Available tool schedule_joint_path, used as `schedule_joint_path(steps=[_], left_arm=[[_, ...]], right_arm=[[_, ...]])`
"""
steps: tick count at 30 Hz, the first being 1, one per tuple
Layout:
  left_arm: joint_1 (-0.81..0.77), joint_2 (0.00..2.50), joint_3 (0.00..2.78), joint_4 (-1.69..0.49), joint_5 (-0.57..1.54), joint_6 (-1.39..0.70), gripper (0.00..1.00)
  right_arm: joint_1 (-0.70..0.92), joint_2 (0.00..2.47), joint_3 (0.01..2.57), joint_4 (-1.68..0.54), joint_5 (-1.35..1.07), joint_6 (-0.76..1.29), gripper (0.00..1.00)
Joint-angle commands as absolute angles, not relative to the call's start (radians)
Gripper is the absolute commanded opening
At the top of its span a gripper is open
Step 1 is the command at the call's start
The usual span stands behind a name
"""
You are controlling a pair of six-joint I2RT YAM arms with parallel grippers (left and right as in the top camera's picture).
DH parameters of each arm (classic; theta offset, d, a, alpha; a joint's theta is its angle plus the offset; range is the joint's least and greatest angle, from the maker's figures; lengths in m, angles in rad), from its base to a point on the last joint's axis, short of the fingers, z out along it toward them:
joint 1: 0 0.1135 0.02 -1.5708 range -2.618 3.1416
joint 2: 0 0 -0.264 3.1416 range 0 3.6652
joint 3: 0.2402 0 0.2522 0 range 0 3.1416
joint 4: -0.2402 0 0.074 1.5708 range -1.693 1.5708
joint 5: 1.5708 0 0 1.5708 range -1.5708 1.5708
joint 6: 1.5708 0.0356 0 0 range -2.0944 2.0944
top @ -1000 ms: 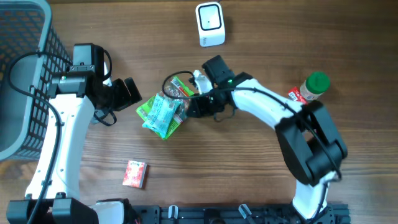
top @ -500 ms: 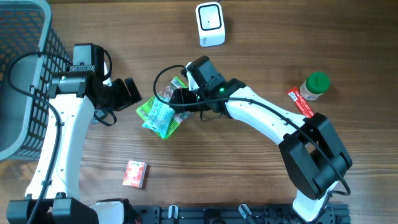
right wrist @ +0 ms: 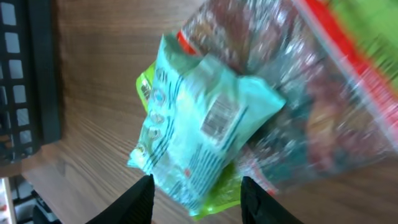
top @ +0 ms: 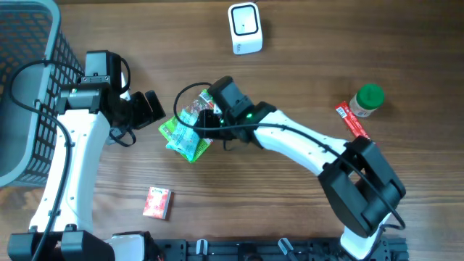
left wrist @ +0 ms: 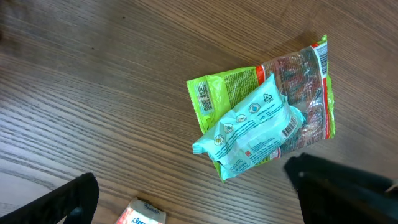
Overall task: Scan the item barcode
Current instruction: 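Grasp the mint-green packet and pull it off the green bag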
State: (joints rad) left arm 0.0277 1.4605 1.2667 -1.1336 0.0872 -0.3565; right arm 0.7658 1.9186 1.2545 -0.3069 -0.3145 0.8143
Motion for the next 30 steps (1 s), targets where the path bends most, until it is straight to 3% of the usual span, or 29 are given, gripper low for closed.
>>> schedule_joint_path(steps=[1, 9, 16, 17, 20, 27, 30], left_arm=[[0.031, 1.462, 1.266, -1.134, 0.096, -0.344, 1.0], [0.031, 1.462, 1.266, -1.134, 0.095, -0.344, 1.0], [0.031, 1.462, 1.266, -1.133, 0.096, -0.344, 1.0], [0.031, 1.462, 1.266, -1.133, 0.096, -0.344, 1.0], [0.031, 1.462, 1.266, -1.134, 0.096, -0.344, 1.0], [0.031, 1.462, 1.266, -1.134, 0.096, -0.344, 1.0], [0.031, 1.462, 1.266, -1.134, 0.095, -0.344, 1.0]], right_arm=[[0.815, 1.945, 1.249, -0.303, -0.224, 0.961, 0.45], [0.876, 2.024, 1.249, -0.247, -0.179, 1.021, 0.39], [0.884, 2.042, 1.249, -0.246, -0.173, 1.017, 0.16], [0.884, 2.042, 1.249, -0.247, -0.173, 1.015, 0.05], [0.884, 2.035, 1.249, -0.246, -0.173, 0.98, 0.04], [0.855, 1.874, 1.249, -0.297, -0.183, 0.658, 0.04], [0.838, 1.801, 1.249, -0.387, -0.183, 0.426, 0.04]])
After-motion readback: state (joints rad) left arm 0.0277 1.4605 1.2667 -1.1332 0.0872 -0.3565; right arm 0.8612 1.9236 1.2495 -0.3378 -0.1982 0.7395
